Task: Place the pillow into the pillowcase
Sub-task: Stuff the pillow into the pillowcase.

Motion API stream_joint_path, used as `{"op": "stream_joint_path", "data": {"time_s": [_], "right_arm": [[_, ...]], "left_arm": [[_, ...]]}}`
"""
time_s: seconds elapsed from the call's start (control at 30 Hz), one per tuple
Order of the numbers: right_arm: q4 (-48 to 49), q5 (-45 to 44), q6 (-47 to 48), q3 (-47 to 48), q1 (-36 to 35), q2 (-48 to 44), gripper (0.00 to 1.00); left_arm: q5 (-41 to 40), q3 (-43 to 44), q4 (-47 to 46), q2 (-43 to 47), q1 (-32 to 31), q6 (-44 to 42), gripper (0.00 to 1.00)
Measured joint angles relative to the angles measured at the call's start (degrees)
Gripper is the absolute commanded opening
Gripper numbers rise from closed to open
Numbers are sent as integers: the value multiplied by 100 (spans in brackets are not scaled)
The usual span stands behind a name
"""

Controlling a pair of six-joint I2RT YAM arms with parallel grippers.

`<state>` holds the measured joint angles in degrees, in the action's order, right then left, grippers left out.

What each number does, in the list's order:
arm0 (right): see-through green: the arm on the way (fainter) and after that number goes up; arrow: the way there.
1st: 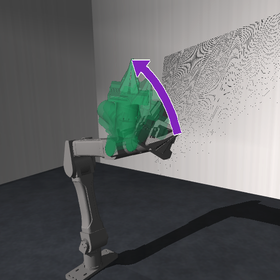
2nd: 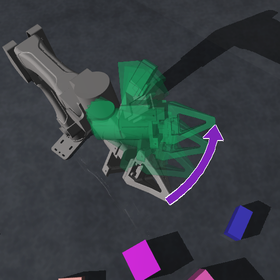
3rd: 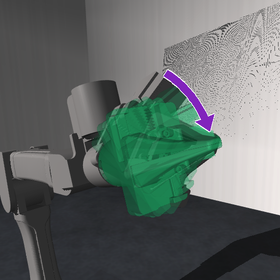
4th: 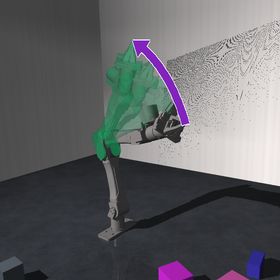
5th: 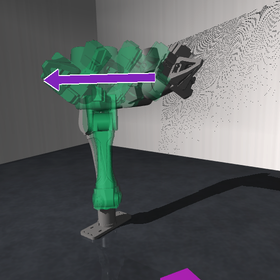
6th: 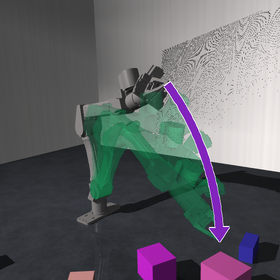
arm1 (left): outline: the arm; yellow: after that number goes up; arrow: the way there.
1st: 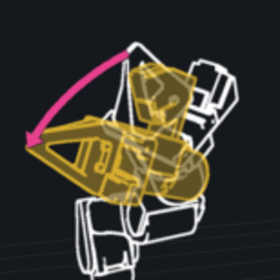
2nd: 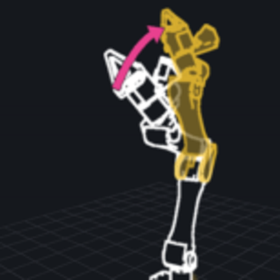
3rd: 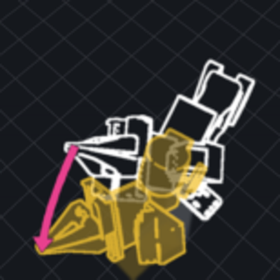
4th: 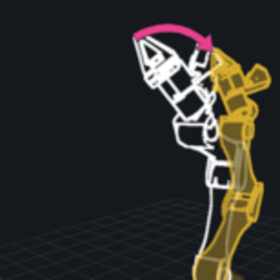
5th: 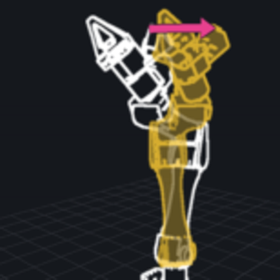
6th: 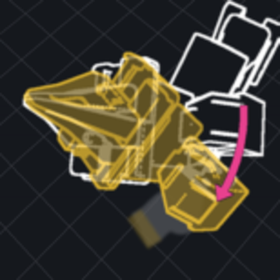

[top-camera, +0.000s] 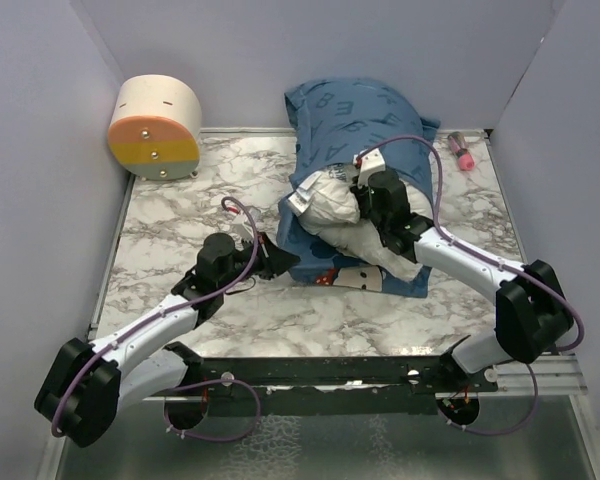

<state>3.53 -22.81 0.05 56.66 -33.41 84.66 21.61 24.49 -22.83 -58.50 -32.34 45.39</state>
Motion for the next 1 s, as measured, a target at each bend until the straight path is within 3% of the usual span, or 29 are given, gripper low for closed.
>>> {"op": "stream_joint_path", "data": {"time_s": [0.07,0.13,0.27,0.37,0.5,0.67,0.8,1.0], "right_arm": [[81,444,17,-57,7,76,3],[219,1038,20,-302,22,85,15],[634,2417,2,-964,15,81,31],[946,3296,13,-1351,-4,68,47],[1338,4059,-70,-1954,7,-348,66],[1410,4607,-297,-2496,22,-1198,75],[1329,4896,-503,-2793,37,-1915,78],[1196,5064,-785,-3051,44,-2990,78]], "left_arm": [[-2,-68,109,116,-116,33,0],[-4,-258,173,127,-223,66,0],[74,-555,459,131,-297,122,42],[304,-439,1054,400,-474,11,57],[162,452,2557,1174,-516,-527,57],[-66,2170,3770,1384,-487,-1480,60],[-426,3311,4441,708,-479,-2535,65],[-802,4452,4784,-1158,-39,-4356,68]]}}
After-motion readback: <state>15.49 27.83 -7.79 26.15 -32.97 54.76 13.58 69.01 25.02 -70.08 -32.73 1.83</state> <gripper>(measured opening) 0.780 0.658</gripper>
